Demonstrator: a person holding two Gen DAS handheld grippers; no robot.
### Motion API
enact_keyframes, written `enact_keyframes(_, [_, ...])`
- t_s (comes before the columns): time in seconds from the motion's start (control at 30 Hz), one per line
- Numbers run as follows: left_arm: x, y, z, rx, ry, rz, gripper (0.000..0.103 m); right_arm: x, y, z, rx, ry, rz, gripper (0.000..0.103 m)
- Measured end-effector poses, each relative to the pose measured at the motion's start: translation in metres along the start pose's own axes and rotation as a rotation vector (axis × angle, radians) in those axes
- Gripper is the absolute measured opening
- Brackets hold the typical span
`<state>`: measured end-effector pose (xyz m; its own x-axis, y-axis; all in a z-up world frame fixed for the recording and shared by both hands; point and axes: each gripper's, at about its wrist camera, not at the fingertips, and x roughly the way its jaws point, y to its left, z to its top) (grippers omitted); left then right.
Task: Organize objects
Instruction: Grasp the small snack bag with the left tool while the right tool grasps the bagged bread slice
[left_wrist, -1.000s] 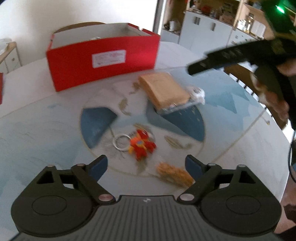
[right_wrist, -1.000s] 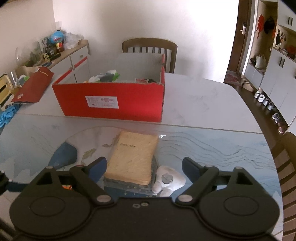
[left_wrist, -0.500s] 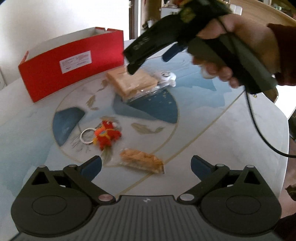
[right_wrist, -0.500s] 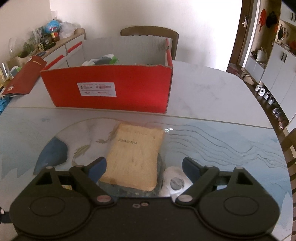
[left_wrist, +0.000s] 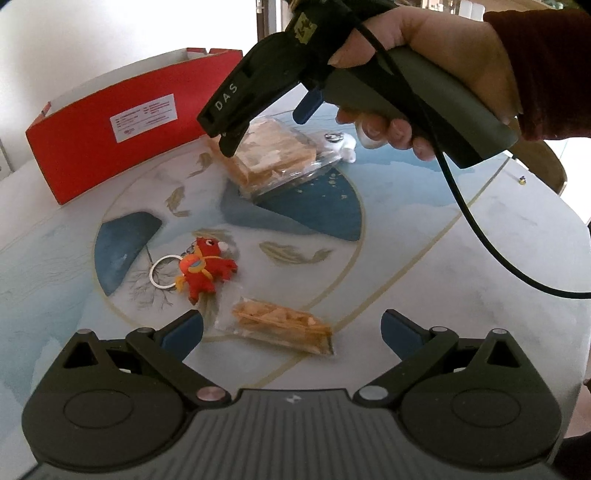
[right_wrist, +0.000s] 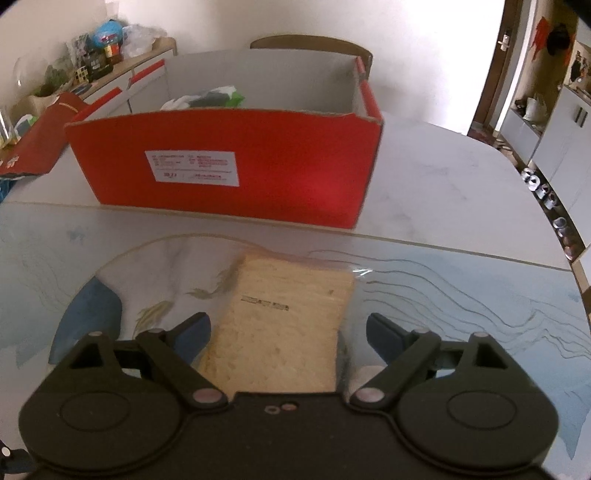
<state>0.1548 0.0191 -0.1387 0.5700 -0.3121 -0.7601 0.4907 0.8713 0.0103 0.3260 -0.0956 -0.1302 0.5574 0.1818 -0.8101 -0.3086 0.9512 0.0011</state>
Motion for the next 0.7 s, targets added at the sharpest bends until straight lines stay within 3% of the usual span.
enact_keyframes(0.27, [0.0,-0.001,-0.004,0.02,-0.01,0.015,0.102,0.013,0.0,0.003,0.008,0.023,0.004,0.092])
enact_keyframes(0.4, [0.001,-0.003,-0.004,0.025,-0.009,-0.003,0.096,0.016,0.001,0.002,0.011,0.03,0.011,0.092])
enact_keyframes(0.6, [-0.001,-0.002,-0.003,0.023,-0.012,-0.017,0.083,0.02,0.002,0.002,0.01,0.041,0.018,0.092])
enact_keyframes(0.7, [-0.003,-0.002,-0.003,0.014,-0.013,-0.01,0.07,0.021,0.001,0.001,0.026,0.052,0.029,0.089])
